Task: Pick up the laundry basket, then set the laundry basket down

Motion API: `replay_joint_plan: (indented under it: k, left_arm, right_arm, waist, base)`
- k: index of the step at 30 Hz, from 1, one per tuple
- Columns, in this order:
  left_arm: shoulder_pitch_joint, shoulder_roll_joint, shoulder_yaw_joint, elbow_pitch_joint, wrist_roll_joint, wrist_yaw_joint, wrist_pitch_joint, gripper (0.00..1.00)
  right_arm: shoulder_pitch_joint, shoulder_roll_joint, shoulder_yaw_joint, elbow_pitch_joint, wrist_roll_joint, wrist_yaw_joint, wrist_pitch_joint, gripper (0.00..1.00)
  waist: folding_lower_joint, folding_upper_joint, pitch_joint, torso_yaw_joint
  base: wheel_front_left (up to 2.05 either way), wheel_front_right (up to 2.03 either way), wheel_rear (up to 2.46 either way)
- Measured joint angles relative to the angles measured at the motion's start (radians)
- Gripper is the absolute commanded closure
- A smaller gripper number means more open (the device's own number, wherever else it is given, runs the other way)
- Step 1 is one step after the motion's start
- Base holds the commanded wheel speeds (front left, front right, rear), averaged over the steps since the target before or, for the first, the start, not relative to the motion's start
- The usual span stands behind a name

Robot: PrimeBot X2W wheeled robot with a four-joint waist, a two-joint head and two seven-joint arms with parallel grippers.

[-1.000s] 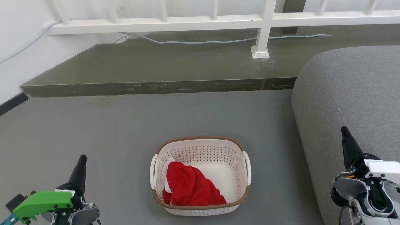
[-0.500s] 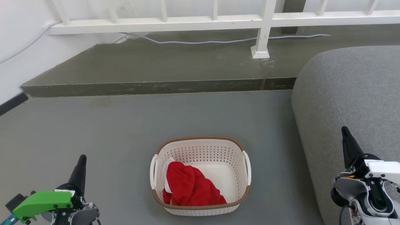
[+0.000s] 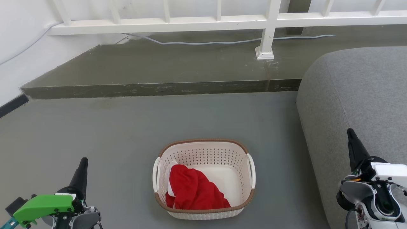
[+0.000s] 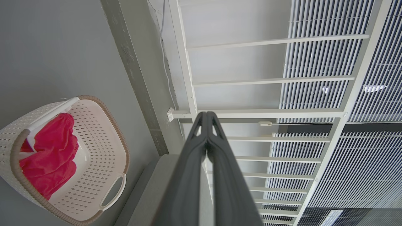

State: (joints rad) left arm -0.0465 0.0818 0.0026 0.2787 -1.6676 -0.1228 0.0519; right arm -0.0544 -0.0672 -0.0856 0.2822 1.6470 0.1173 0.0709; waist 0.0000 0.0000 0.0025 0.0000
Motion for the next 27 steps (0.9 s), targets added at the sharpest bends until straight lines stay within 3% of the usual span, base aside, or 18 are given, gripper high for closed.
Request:
replay_joint_plan:
  k: [27]
  left_arm:
    - [0.000, 0.000, 0.002, 0.001, 0.000, 0.000, 0.000, 1.00]
  right_arm:
    - [0.000, 0.000, -0.002, 0.000, 0.000, 0.000, 0.000, 1.00]
  waist:
    - [0.0000, 0.0000, 0.000, 0.000]
  base:
    - [0.00, 0.00, 0.00]
